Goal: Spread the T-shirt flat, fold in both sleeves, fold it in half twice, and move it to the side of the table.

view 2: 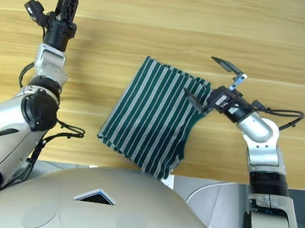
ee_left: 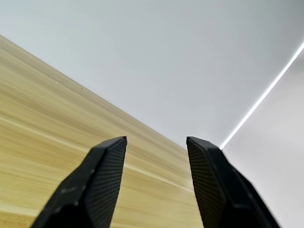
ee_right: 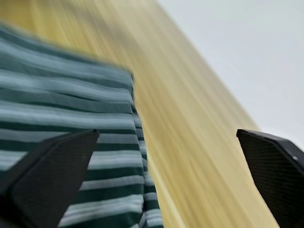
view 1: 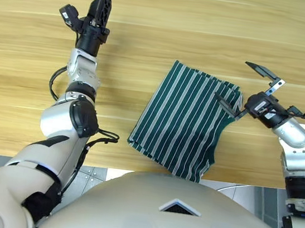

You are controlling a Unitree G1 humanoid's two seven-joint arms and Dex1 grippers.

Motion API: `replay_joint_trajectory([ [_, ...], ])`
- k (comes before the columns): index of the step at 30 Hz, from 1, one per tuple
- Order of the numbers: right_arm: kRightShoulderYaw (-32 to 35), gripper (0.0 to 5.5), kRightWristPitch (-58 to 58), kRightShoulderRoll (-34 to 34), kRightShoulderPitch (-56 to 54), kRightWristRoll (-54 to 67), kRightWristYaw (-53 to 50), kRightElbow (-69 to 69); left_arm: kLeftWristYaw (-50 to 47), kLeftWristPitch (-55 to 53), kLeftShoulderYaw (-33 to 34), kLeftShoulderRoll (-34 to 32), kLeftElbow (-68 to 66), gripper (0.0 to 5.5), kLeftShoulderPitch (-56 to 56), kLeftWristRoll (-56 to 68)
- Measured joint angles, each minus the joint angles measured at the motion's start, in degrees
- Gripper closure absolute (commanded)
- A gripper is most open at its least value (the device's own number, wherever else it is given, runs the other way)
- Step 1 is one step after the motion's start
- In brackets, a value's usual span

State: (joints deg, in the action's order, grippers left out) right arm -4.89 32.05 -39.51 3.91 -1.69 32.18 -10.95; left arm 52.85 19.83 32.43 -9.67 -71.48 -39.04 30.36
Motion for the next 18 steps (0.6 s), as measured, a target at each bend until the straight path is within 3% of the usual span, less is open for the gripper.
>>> replay_joint_trajectory([
  [12,-5.05,0.15,1.36,2.45,-10.17,-16.06,-12.28,-16.32,-0.13,0.00,0.01,0.09,-0.02,3.17,0.17,0.00],
  [18,-11.54,0.15,5.98,7.49,-19.71,-20.07,-14.49,-24.97,-0.21,0.06,-0.23,0.40,-0.06,3.17,0.26,-0.26],
])
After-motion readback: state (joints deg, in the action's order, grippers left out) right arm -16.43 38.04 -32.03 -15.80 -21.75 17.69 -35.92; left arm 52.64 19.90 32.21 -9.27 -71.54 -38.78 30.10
